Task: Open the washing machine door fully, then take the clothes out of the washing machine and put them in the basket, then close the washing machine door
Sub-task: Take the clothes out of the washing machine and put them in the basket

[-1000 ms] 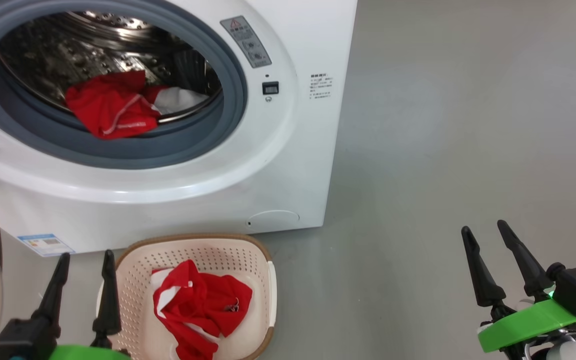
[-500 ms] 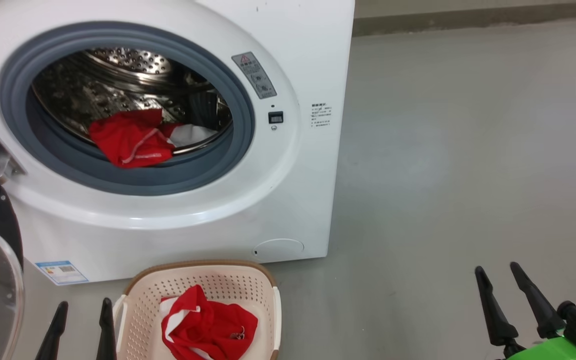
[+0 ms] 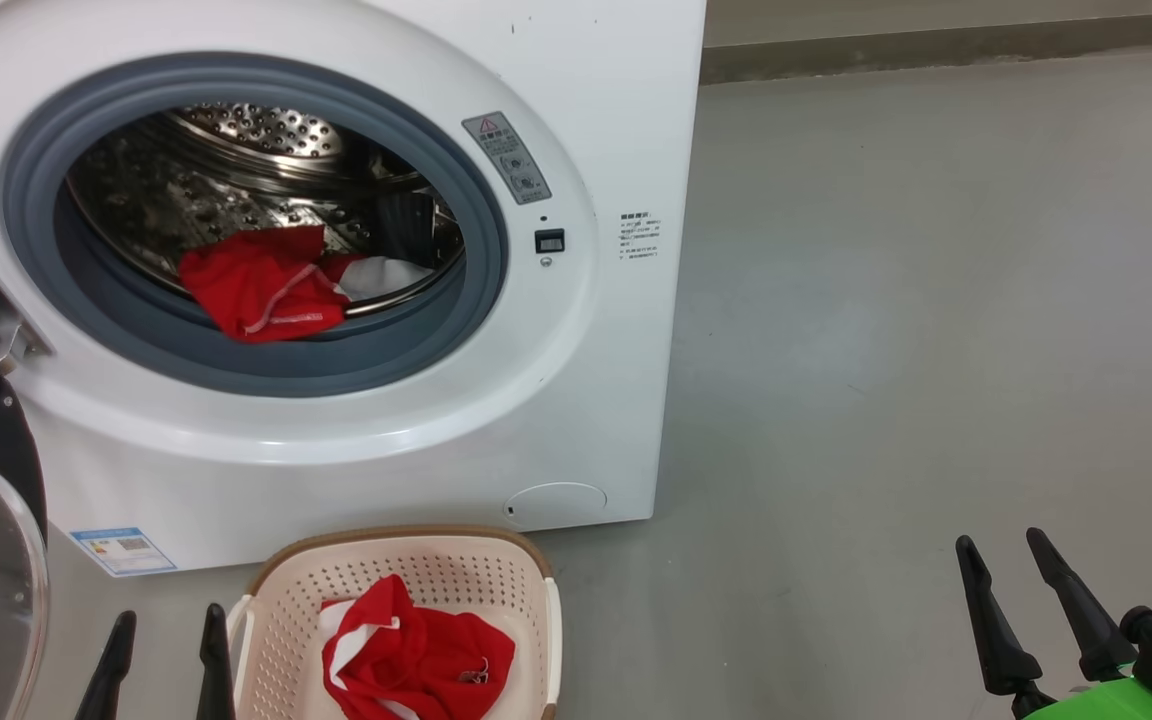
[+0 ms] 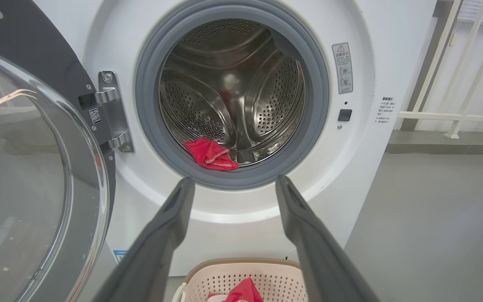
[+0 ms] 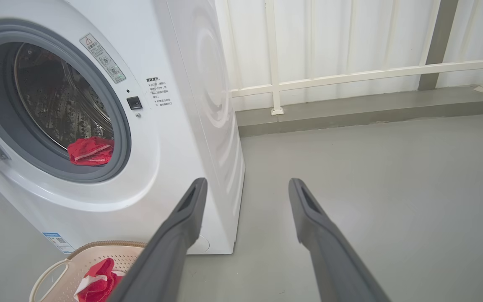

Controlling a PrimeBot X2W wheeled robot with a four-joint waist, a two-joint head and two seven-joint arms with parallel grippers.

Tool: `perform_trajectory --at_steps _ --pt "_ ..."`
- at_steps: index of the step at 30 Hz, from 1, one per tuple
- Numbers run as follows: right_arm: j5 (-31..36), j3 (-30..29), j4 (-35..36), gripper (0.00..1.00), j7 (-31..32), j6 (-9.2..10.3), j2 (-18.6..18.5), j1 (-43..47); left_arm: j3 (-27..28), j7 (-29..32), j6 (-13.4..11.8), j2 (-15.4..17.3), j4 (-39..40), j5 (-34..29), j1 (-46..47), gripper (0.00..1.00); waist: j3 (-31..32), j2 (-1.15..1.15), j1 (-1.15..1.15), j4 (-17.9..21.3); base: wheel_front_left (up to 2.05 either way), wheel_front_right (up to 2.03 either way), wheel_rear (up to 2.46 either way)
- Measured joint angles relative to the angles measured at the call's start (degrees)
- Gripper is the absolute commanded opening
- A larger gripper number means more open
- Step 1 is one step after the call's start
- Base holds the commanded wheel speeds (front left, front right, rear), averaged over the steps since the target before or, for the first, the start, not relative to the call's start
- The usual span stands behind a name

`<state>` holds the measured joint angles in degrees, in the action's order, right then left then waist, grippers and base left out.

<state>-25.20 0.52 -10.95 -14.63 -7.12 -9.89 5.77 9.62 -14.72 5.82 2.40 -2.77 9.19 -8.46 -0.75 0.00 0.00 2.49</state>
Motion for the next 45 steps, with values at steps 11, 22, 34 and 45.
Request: perform_trajectory --at_steps 11,22,34,45 --pt "0.0 0.0 0.1 1.00 0.0 0.00 0.1 0.1 -0.2 0.0 -0.3 0.0 0.2 0.0 -0.1 1.00 -0.3 0.00 0.00 0.0 0.00 0.00 0.00" --pt "0.0 0.0 0.4 1.00 0.0 0.00 0.4 0.0 -2.5 0.0 -0.1 0.0 -3.5 0.6 1.3 1.00 -1.9 0.00 0.00 0.2 0.00 0.00 0.00" --pt "0.0 0.6 1.3 1.00 0.0 0.00 1.7 -6.1 -7.2 0.0 1.3 3.9 -21.3 -2.1 26.5 1.00 -9.7 0.00 0.00 0.5 0.00 0.00 0.00" --pt "0.1 1.3 1.9 1.00 0.0 0.00 2.7 -11.2 -9.0 0.0 1.3 8.0 -38.4 -4.7 48.0 1.00 -16.5 0.00 0.00 1.9 0.00 0.00 0.00"
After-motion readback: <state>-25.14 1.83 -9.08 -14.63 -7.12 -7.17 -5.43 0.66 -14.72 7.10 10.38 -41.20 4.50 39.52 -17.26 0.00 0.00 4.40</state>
